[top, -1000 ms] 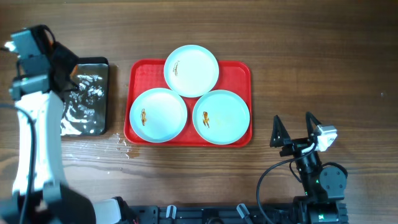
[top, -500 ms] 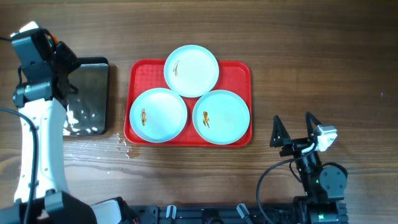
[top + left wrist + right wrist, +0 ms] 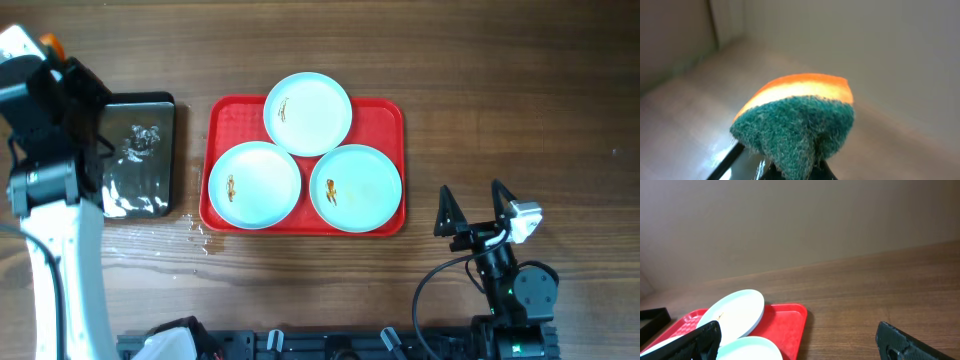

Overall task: Clean dirty plates on tray and stack at the side
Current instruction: 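Carry the sponge with the left gripper over the lower-left plate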

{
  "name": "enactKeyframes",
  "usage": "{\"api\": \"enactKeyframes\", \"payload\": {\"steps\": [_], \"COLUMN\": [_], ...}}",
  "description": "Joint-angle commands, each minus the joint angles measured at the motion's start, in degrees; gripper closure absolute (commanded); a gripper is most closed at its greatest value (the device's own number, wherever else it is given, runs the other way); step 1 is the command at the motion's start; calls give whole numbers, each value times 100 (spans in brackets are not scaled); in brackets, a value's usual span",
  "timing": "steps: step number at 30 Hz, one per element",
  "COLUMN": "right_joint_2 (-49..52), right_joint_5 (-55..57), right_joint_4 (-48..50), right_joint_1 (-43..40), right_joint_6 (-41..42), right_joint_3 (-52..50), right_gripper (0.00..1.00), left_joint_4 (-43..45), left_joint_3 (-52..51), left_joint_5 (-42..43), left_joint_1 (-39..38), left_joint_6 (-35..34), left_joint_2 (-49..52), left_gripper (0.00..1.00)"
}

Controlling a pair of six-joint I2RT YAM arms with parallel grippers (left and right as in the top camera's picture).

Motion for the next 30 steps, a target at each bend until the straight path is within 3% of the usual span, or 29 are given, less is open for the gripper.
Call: {"api": "enactKeyframes", "payload": {"steps": [1, 4, 8, 11, 13, 16, 18, 21, 25, 28, 30], "right_joint_2": [-26, -26, -26, -26, -26, -26, -26, -26, -26, -26, -26], "right_joint_5": [52, 52, 52, 52, 52, 52, 52, 52, 52, 52, 52], "right_joint_4": [17, 17, 17, 17, 17, 17, 17, 17, 17, 17, 17], "right_joint_1": [-28, -28, -28, -28, -28, -28, -28, -28, -28, -28, -28], "right_joint_6": [-96, -96, -98, -98, -98, -98, -96, -96, -96, -98, -96], "right_joint_3": [-4, -4, -4, -4, -4, -4, -4, -4, -4, -4, -4], "right_gripper": [0, 0, 0, 0, 0, 0, 0, 0, 0, 0, 0], "left_joint_4": [-669, -901, -614, 57, -192, -918, -1054, -855, -269, -1119, -1943], "left_joint_3": [-442, -369, 127, 146, 39, -479, -470, 0, 151, 149, 48], "left_joint_5": [-494, -557, -457, 188, 11, -149, -72, -35, 1032, 1488, 1720], "left_joint_1": [236, 291, 278, 278, 304, 428, 398, 160, -289, -691, -1019], "left_joint_6": [52, 52, 50, 52, 101, 98, 68, 68, 4, -24, -533], "left_joint_2": [1401, 1547, 446, -437, -319, 907, 1191, 299, -1211, -1377, -1073], "left_gripper": [96, 96, 96, 96, 96, 96, 96, 96, 96, 96, 96]}}
